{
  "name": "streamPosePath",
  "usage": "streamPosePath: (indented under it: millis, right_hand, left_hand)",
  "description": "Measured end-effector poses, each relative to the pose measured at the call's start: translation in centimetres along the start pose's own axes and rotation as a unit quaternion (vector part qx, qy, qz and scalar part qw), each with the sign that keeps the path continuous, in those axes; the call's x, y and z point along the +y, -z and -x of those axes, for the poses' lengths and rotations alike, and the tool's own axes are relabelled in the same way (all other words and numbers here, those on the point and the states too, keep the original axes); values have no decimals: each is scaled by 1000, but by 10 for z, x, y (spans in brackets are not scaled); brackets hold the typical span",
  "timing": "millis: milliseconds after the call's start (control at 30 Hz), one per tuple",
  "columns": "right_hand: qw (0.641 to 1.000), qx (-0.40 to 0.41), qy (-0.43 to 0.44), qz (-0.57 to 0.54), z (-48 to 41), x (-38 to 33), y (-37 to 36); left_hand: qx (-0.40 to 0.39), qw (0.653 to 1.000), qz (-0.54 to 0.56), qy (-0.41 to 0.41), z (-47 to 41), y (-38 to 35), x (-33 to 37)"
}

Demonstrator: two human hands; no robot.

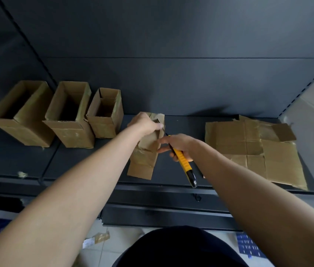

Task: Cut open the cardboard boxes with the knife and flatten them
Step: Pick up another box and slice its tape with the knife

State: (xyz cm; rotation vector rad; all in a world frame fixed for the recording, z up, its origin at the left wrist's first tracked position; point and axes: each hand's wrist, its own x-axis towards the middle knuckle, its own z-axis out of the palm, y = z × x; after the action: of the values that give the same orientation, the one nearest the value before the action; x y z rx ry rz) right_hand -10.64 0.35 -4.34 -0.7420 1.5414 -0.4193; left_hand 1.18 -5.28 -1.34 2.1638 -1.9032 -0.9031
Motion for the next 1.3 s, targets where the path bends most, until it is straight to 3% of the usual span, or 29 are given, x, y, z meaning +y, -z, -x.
streamPosePath:
  millis: [300,433,600,833,933,1133,1300]
  right_hand:
    - [995,64,80,4,2,3,49]
    - [986,42,100,127,5,3,60]
    - [972,25,115,206,8,7,71]
    - [965,-12,39,259,10,1,80]
    - [960,-8,47,274,8,-3,79]
    - [916,-10,83,392,8,-17,73]
    - [868,-63,6,492,11,-43,65]
  left_hand:
    - [-56,984,-162,-54,6,-3,-5]
    - [-117,969,-174,-133,9,9,-7]
    - [-169,965,-140,-145,8,20,-11]
    - [-158,950,-199,-182,-3,22,-19]
    - [-154,947,-221,-177,-4,21,-21]
    - [-158,939,-229,-203,-2,17,-24]
    - [-164,928,-238,-236,3,18,-20]
